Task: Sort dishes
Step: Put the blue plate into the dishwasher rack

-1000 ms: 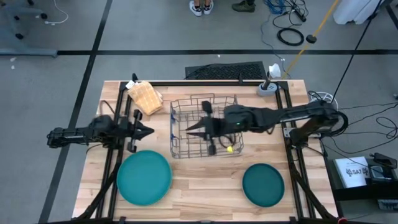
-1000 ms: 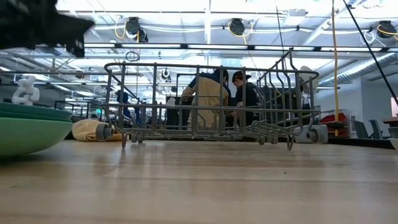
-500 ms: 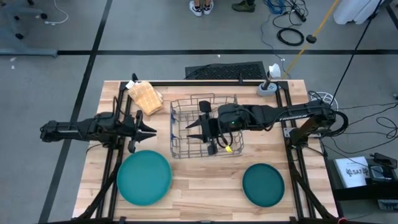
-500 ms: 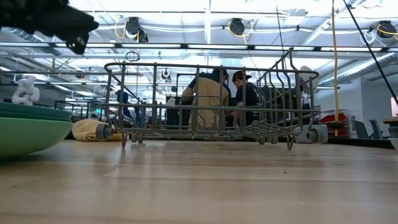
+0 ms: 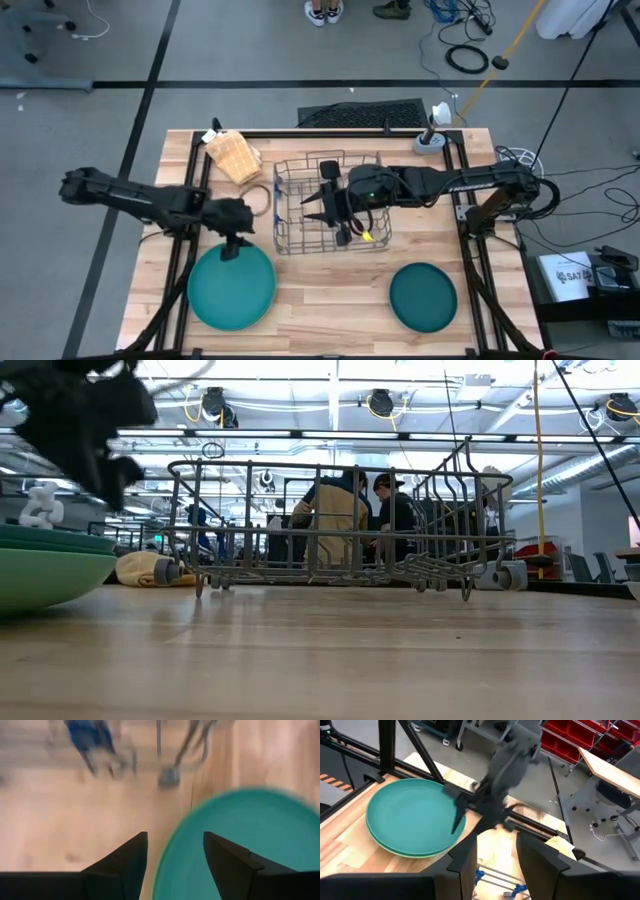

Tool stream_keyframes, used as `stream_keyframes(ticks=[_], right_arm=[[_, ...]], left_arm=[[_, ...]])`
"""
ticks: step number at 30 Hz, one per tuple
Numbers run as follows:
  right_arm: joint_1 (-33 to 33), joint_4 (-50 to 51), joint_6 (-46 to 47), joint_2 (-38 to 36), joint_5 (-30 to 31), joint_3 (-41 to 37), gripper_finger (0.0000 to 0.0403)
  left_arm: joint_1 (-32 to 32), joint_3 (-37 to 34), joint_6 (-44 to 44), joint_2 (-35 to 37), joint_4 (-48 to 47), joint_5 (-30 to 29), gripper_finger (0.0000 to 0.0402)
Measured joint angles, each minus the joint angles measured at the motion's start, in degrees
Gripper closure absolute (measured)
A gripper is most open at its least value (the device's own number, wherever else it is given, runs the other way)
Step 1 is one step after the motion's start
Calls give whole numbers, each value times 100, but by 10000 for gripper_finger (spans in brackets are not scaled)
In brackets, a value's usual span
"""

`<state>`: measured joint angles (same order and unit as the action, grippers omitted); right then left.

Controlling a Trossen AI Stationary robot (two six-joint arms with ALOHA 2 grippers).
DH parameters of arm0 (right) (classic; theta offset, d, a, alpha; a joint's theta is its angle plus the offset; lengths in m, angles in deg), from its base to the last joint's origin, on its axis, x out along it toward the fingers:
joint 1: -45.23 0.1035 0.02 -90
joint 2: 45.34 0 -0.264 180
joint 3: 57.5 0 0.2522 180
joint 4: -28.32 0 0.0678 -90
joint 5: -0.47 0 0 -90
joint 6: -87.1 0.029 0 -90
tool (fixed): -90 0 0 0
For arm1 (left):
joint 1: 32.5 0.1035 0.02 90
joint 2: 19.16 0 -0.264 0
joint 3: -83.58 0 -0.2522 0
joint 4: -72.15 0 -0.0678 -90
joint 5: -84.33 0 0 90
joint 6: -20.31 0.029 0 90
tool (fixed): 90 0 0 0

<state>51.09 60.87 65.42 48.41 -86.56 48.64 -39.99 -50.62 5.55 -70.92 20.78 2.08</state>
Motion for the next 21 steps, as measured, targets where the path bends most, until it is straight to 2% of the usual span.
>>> stream_keyframes(ticks=[5, 12, 21], right_arm=[[-24, 65, 86, -2, 1, -2, 272], [-22, 75, 146, -2, -1, -2, 273], [-16, 116, 174, -2, -1, -2, 273]], left_arm=[[-182, 133, 16, -714, -52, 125, 201], [-280, 225, 329, -1209, -95, 93, 201], [-280, 220, 346, -1830, -211, -232, 202]])
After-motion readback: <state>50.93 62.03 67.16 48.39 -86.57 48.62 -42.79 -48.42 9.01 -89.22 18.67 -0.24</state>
